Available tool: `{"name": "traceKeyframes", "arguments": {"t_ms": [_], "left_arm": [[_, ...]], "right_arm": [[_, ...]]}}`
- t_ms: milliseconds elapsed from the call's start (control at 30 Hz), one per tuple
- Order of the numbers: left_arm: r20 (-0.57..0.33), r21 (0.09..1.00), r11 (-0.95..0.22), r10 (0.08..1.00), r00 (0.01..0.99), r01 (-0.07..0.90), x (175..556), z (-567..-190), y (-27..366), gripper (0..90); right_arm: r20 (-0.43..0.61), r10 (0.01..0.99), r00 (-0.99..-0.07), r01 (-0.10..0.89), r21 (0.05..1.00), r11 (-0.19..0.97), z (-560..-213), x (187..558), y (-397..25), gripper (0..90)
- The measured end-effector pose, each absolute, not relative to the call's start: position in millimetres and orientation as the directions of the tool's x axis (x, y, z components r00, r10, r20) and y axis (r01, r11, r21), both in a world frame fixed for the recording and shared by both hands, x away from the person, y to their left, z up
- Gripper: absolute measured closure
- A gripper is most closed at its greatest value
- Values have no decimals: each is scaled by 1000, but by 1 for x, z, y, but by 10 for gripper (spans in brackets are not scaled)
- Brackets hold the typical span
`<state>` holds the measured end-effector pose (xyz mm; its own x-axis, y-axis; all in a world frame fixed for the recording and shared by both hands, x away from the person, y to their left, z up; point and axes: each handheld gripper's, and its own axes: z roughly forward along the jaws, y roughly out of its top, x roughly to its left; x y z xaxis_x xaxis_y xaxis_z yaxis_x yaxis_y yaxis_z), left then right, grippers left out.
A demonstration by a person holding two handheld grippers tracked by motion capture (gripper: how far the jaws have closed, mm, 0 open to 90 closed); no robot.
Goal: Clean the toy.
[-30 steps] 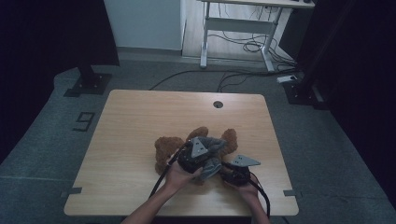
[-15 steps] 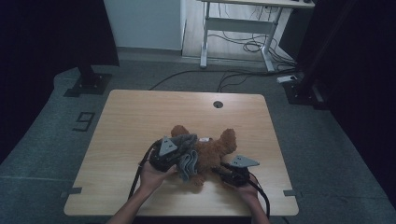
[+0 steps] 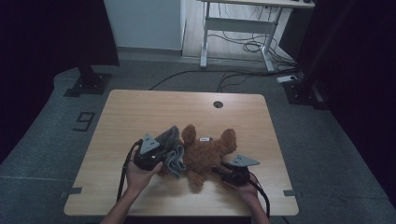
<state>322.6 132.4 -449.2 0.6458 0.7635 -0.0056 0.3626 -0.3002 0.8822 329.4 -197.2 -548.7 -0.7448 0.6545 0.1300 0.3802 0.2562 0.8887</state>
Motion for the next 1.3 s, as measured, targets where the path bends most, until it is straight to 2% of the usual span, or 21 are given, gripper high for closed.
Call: {"name": "traceKeyframes", "arguments": {"t_ms": [133,400,600,800,1100,1300], "left_arm": [[7,885,-331,712,702,327,320,-441,102,785],[75,861,-447,580,811,240,314,-439,7,785],[121,810,-525,586,801,261,333,-455,-33,785],[95,816,-507,590,802,277,336,-474,-22,788],[83,833,-475,613,786,283,333,-466,2,794],[117,846,-459,657,745,272,327,-462,32,794]], "right_arm": [[130,657,-743,381,889,256,-549,329,-197,667],[134,659,-740,385,888,253,-549,329,-198,666],[135,659,-740,387,887,252,-549,329,-198,667],[129,661,-739,389,883,262,-549,329,-196,667],[133,662,-738,387,886,254,-549,329,-196,667],[136,662,-737,389,886,251,-549,329,-197,667]]}}
